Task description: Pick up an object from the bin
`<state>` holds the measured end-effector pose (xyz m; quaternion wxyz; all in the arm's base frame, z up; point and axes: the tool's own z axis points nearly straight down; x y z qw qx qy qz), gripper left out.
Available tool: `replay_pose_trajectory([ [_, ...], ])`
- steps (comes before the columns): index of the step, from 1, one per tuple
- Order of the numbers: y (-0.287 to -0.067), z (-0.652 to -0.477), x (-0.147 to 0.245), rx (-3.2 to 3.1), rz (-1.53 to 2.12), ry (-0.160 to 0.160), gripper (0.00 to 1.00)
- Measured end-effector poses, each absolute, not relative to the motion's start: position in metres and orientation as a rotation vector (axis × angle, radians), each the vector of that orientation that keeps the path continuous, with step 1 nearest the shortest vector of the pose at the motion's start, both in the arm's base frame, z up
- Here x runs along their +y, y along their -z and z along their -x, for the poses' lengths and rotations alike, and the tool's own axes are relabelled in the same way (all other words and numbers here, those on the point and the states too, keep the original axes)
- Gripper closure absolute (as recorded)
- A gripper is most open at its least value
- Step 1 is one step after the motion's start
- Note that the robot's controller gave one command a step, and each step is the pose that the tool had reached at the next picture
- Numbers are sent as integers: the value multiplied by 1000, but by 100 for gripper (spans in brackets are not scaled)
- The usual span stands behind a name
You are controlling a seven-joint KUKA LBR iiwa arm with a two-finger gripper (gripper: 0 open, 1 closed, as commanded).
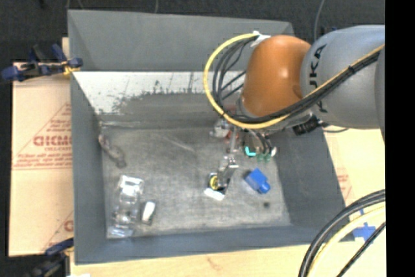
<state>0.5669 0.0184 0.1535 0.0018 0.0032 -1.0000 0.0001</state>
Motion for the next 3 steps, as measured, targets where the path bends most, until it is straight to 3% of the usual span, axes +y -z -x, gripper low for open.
replay_pose_trajectory([
  [1,-73,-541,-17,-3152,84,6,0],
  [2,-77,-544,-17,-3159,81,4,100],
  [3,-212,-537,-5,-3148,166,3,100],
])
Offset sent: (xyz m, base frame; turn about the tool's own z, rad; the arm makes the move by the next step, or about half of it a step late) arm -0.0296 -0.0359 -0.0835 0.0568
